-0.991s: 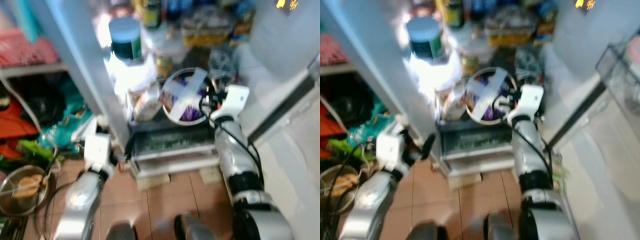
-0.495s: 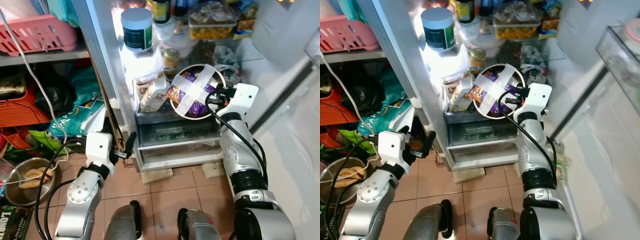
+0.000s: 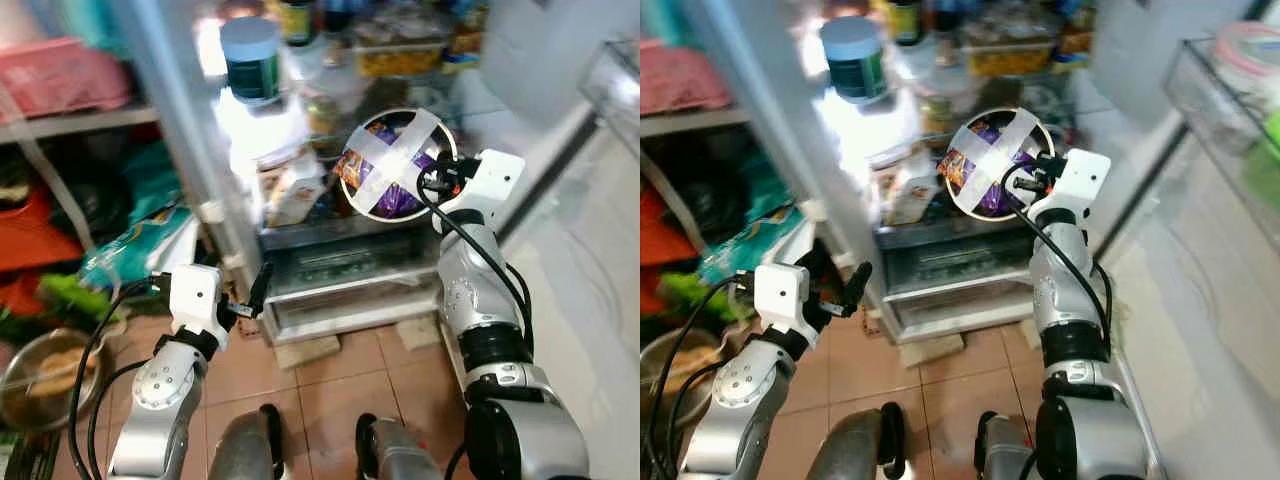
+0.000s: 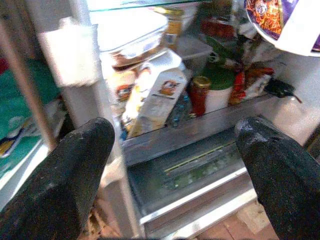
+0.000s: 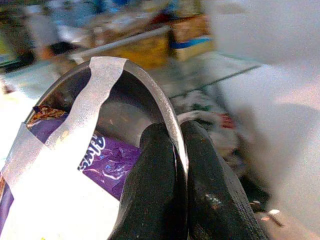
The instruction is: Restocking fridge
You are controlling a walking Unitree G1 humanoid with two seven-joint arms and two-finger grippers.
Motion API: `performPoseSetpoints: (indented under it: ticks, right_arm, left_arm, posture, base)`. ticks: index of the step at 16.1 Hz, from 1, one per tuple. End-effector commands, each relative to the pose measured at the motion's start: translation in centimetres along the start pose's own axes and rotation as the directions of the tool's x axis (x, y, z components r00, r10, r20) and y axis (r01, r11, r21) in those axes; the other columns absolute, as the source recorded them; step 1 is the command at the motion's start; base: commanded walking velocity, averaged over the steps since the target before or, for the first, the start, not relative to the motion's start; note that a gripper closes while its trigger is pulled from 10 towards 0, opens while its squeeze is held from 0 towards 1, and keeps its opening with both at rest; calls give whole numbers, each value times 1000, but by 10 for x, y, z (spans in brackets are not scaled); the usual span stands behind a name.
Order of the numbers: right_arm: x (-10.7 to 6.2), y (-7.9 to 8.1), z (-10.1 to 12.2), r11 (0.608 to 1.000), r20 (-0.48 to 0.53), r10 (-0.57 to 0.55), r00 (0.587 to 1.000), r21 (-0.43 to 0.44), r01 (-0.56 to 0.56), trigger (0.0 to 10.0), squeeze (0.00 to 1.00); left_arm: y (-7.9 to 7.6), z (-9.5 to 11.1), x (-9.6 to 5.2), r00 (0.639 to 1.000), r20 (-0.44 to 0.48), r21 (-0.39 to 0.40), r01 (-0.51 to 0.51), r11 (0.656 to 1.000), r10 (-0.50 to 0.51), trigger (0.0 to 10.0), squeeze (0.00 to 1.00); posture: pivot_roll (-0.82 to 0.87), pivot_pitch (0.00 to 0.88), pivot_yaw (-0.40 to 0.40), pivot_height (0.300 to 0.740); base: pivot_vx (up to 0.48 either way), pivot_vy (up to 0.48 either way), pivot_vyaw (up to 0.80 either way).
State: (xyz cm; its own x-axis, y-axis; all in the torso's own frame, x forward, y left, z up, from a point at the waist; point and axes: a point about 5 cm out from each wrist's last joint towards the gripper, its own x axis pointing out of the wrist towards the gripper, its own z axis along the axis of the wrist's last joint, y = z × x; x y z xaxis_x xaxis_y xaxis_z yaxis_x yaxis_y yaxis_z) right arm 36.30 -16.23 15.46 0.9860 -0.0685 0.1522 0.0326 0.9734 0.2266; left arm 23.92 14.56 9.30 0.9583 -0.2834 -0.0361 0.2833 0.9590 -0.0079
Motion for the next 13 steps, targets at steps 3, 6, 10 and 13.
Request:
performPoseSetpoints:
  ticks: [3,6,10,13]
  right_arm:
    - [-1,-5,4,1000,25,-20,999,12,20,10000,0]
    - [1,-6,5,1000,33,-24,999,16,23,10000,0]
    - [3,-2,8,999,40,-16,999,31,15,10000,0]
    - [9,9,11,997,48,7,999,76,-11,10000,0]
  left_arm:
    - [-2,1,0,1000,2,4,26,1000,-26,10000,0]
    - [-2,1,2,1000,5,10,24,1000,-24,10000,0]
    - [-1,2,3,1000,8,14,16,1000,-17,10000,0]
    - [0,2,3,1000,8,20,5,1000,-5,10000,0]
  posture:
    - [111,161,44,740]
    - [110,159,45,740]
    - [115,157,42,740]
    - [120,156,44,740]
  base:
    - [305,0,-535]
    - [167,0,0]
    - [0,0,0]
    - [0,0,0]
